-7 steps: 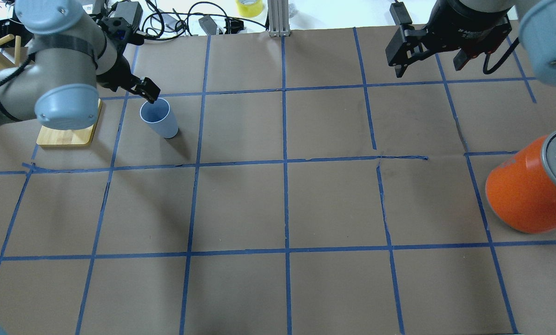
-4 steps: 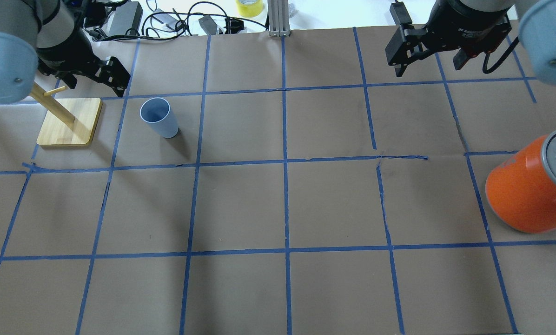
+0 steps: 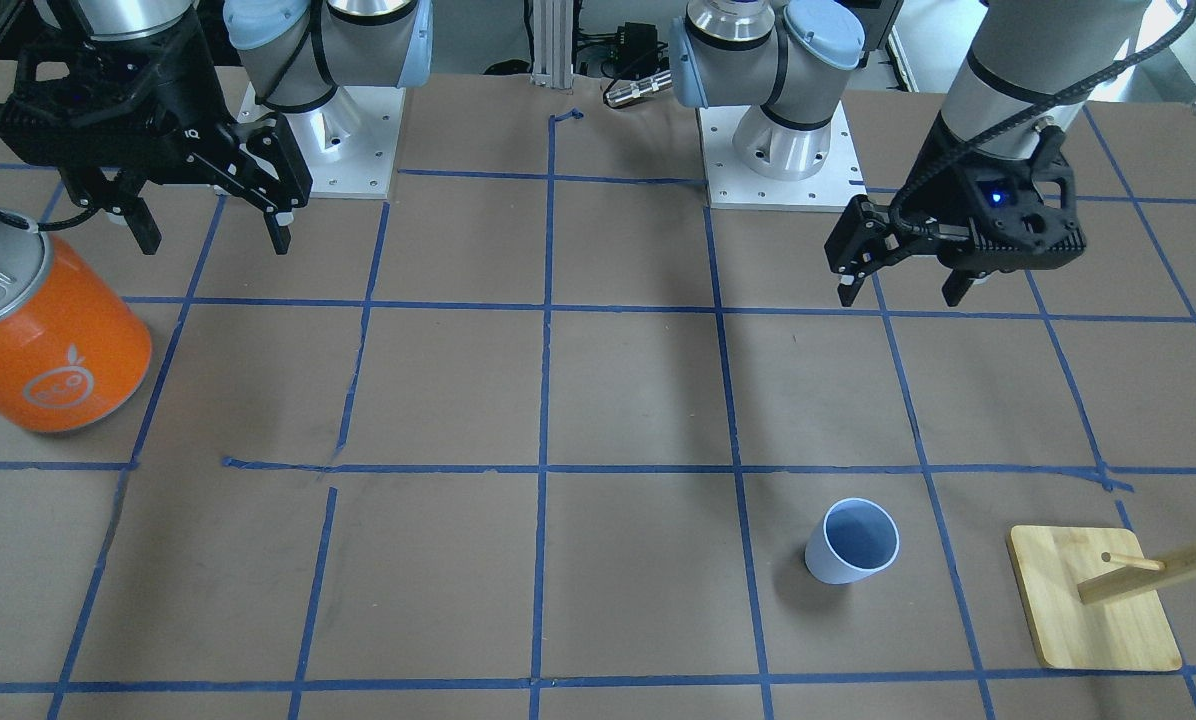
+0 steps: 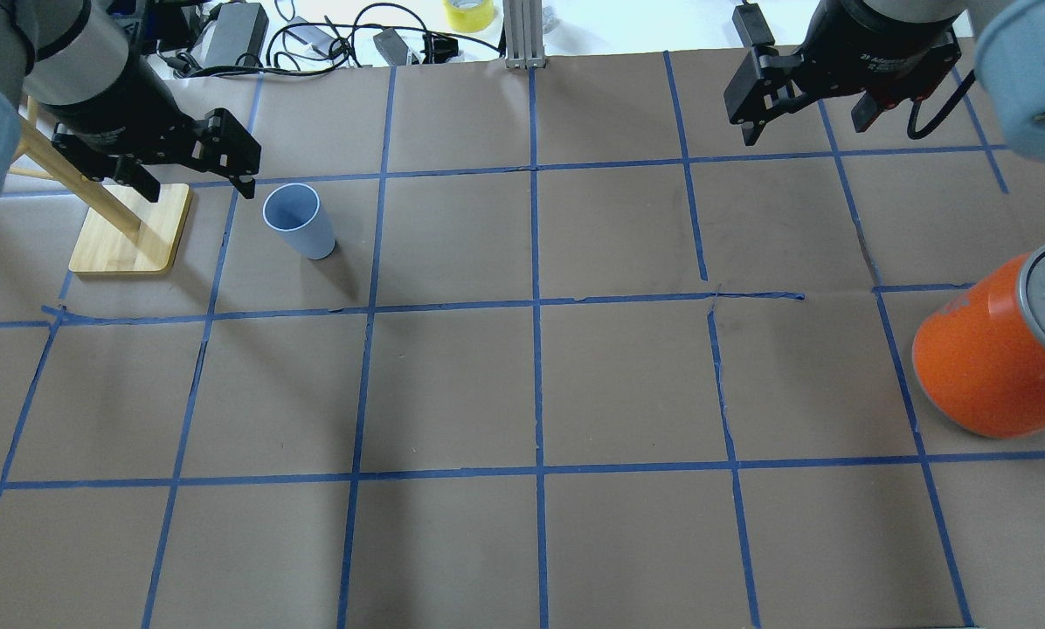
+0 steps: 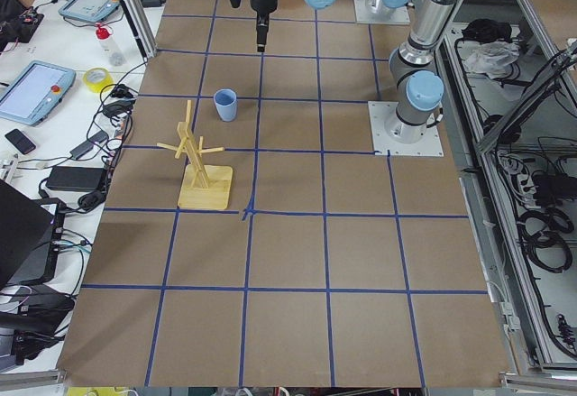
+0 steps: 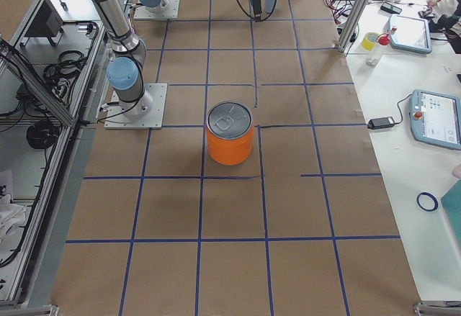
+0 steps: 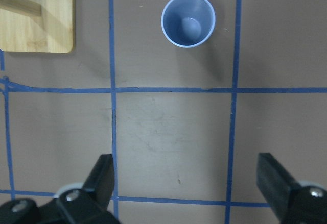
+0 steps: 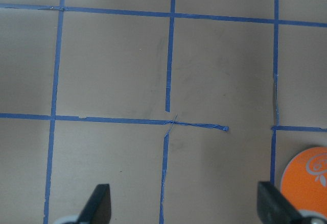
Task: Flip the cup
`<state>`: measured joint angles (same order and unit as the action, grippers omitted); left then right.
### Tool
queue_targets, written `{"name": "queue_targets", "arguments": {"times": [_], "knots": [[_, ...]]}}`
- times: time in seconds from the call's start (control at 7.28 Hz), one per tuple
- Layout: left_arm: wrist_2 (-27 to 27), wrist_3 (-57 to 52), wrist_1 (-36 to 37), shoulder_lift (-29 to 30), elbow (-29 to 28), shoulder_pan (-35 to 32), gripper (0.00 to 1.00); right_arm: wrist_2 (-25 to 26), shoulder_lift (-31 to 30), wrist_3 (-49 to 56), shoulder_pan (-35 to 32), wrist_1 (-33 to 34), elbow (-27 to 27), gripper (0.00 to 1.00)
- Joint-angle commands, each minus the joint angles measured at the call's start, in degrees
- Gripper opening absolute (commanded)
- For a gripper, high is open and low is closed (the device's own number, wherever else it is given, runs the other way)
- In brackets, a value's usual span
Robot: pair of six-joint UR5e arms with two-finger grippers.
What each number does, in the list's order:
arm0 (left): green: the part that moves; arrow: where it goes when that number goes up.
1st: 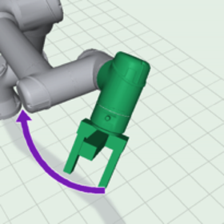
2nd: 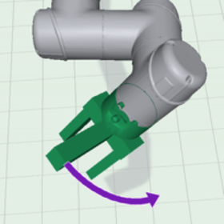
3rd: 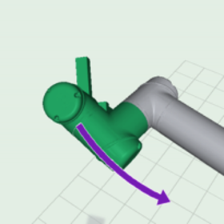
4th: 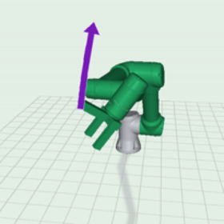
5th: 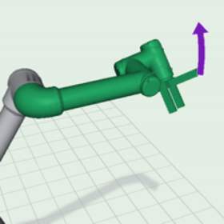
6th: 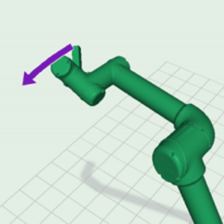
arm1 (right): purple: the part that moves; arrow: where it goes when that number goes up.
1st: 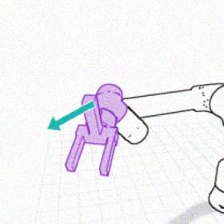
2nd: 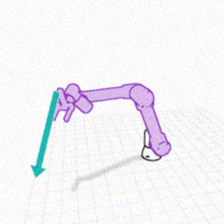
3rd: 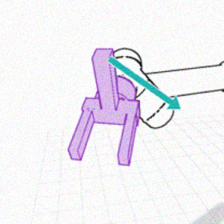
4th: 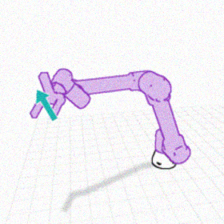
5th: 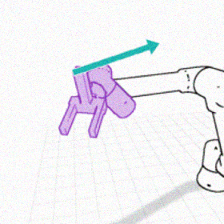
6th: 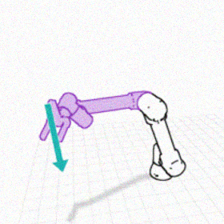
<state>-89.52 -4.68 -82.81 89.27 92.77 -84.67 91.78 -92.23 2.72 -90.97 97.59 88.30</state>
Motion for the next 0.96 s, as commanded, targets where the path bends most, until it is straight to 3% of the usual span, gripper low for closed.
{"name": "queue_targets", "arguments": {"times": [0.0, 0.82], "knots": [[1.6, 2.0, -2.5, -0.3, 0.6, -3.1, 1.0, 0.0, 0.0, 0.0, 0.1, 0.0, -0.1, 1.0], [-1.1, 0.3, -5.9, -1.6, 0.6, -3.1, 1.0, 0.0, 0.0, 0.0, 0.0, 0.1, -0.1, 1.0]]}}
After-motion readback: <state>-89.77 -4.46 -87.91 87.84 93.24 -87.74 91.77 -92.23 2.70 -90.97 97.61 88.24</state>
